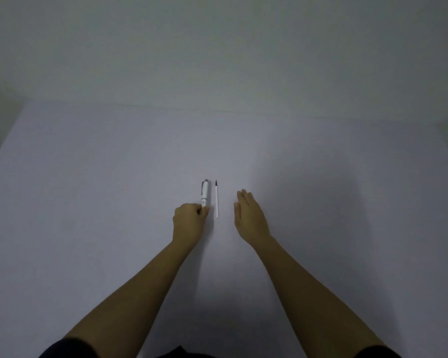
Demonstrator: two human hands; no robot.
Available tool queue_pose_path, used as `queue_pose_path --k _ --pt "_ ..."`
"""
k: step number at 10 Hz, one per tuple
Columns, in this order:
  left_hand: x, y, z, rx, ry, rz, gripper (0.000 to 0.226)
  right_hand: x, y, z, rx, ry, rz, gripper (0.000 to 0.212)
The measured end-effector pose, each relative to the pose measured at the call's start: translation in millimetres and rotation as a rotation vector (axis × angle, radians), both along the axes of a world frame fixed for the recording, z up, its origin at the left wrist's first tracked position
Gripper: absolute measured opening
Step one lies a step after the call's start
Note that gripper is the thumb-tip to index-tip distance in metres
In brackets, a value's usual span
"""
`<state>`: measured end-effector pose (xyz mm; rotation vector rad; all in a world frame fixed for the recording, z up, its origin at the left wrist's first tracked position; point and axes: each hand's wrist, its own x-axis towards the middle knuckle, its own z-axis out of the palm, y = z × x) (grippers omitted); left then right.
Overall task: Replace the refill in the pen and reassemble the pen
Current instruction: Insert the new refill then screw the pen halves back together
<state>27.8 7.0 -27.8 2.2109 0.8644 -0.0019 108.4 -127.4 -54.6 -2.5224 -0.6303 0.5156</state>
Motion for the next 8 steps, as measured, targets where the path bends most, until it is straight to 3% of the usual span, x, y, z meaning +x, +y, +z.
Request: queue_pose_path --k 2,4,5,6,7,8 --pt "20 -6 -25 0.055 -0.002 0.054 0.029 -5 1 -37 -0.172 -0.069 0.094 0.053" --pt "21 -8 -38 -0.359 -0.107 0.411 0.022 -8 0 -49 -0.191 -0.146 0.088 0.055" --pt "21 -8 -38 -0.413 -0.132 0.443 0.024 -8 1 -51 -0.19 -0.174 0.083 0.055" --pt "19 -6 -37 -0.339 -0.125 0.359 0.024 -8 1 -51 -0.194 -0.175 0.087 0.055" --pt "15 -7 -33 -0.075 -0.053 0.152 0.023 -8 0 -44 -0.173 -0.14 0.089 0.055" --pt "16 -5 -27 0.063 -0.065 0.106 0.029 -4 1 -37 -0.155 -0.146 0.072 0.054"
